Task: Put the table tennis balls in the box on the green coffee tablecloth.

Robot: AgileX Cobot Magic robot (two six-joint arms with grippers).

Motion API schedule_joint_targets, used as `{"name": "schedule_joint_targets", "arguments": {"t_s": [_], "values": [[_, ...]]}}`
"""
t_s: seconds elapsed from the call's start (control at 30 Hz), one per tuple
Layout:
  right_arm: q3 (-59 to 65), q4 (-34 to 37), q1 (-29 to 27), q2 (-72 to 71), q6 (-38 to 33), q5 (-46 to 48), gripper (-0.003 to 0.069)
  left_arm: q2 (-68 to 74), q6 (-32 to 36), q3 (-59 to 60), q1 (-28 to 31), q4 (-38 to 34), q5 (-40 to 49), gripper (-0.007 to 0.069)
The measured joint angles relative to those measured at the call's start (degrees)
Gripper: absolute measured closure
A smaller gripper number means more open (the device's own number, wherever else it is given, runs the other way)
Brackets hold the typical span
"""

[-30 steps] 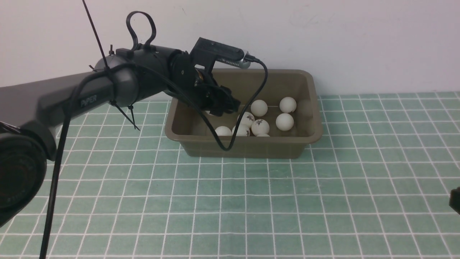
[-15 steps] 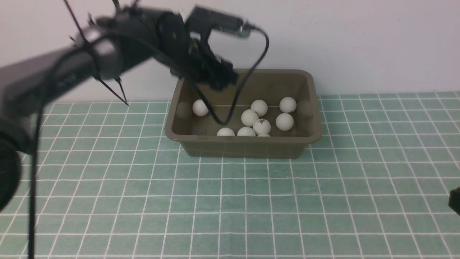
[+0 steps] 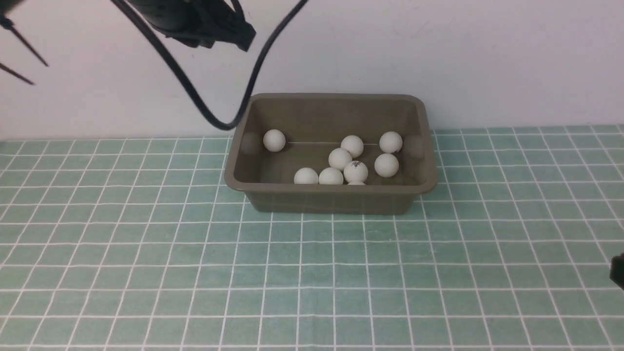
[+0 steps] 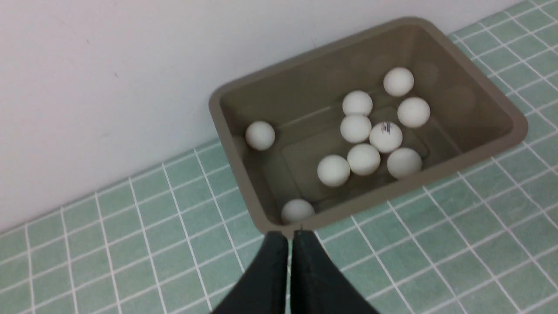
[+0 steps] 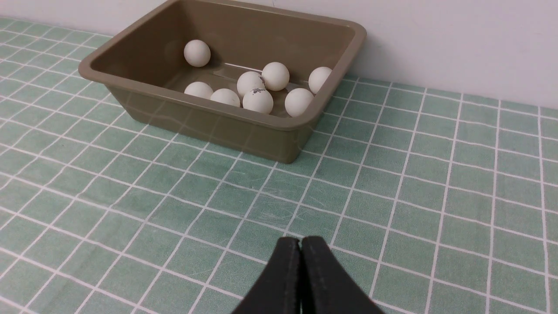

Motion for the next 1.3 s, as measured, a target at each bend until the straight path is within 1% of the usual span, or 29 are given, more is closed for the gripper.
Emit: {"name": "schedule_joint_targets", "arguments": {"t_s": [0.2,0.53,0.67,0.83,1.03,1.07,1.17,1.3], "values": [[0.0,0.0,0.0,0.0,0.0,0.0,0.0675,-5.4,-0.2,8.8,0.0,1.4,-0.3,0.0629],[0.0,0.0,0.0,0.0,0.0,0.0,0.0675,-7.1,-1.3,11.9,0.2,4.2,1.8,0.0629],[0.1,-0.1,0.0,0.0,0.0,0.0,0.0675,-9.7,-2.6,13.5,1.9,4.3,1.6,0.0629],[0.1,-0.1,0.0,0.0,0.0,0.0,0.0675,-15.5,-6.0,17.6,6.4,4.6,0.9,0.0629],[0.1,-0.2,0.0,0.0,0.0,0.0,0.0675,-24.1,-10.4,25.5,14.9,5.1,-1.0,0.0629],[0.1,-0.3,0.0,0.0,0.0,0.0,0.0675,-26.4,-11.0,27.9,17.2,5.1,-1.4,0.0629],[0.1,-0.3,0.0,0.0,0.0,0.0,0.0675,-31.4,-11.7,33.0,21.4,5.3,-2.2,0.0629],[0.1,-0.3,0.0,0.0,0.0,0.0,0.0675,-37.3,-11.9,39.0,24.6,5.4,-3.4,0.0629]]}}
